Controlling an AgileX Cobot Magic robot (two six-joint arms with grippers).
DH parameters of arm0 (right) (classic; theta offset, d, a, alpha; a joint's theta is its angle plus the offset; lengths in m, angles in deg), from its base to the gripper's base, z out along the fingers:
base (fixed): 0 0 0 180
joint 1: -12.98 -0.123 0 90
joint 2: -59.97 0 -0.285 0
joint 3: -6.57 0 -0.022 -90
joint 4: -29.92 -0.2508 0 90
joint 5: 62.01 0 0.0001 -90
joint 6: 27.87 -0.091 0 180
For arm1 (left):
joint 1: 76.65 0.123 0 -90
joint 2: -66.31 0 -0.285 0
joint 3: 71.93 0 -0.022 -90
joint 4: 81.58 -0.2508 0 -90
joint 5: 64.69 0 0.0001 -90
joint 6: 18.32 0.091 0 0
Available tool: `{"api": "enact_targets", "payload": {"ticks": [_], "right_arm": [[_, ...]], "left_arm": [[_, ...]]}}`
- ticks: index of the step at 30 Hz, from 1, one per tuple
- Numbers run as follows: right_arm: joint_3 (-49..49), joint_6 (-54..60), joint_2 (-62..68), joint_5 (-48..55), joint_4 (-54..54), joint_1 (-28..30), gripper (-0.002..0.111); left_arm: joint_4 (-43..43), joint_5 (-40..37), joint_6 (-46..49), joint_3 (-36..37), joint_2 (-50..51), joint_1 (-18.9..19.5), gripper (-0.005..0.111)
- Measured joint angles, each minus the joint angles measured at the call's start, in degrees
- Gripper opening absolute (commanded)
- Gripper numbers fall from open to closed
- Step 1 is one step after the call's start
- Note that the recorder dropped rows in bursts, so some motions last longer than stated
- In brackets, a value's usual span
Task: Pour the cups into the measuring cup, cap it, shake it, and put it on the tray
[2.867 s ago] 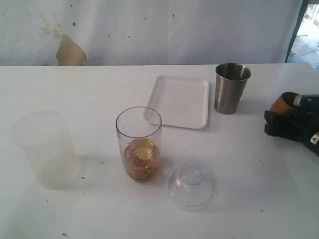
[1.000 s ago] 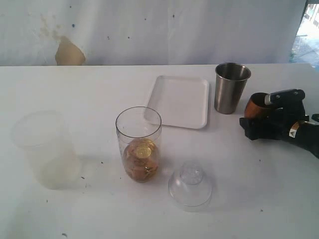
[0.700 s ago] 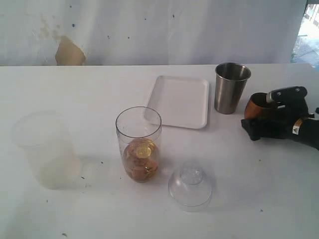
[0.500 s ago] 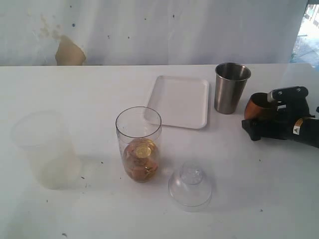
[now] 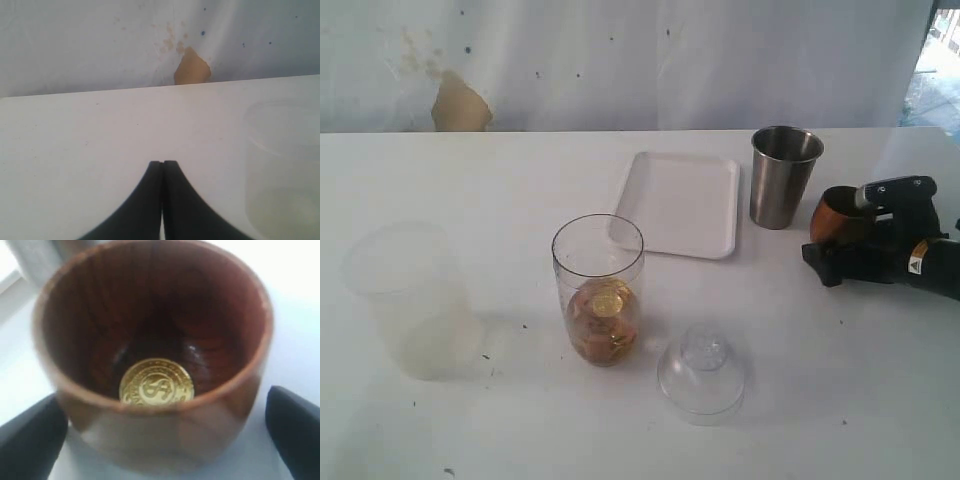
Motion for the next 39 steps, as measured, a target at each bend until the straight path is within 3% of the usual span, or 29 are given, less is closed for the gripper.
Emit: {"api": "enact_targets", "payload": {"ticks": [24, 39], "right_arm": [[4.37, 1.21, -3.85, -0.34, -0.11, 0.0, 0.105], [8.85, 0.66, -13.23, 4.05, -0.34, 0.1, 0.105]], "left_arm": [[0.0, 0.0, 0.0, 0.0, 0.0, 0.0, 0.0], [0.0, 0.0, 0.0, 0.0, 0.0, 0.0, 0.0]]}}
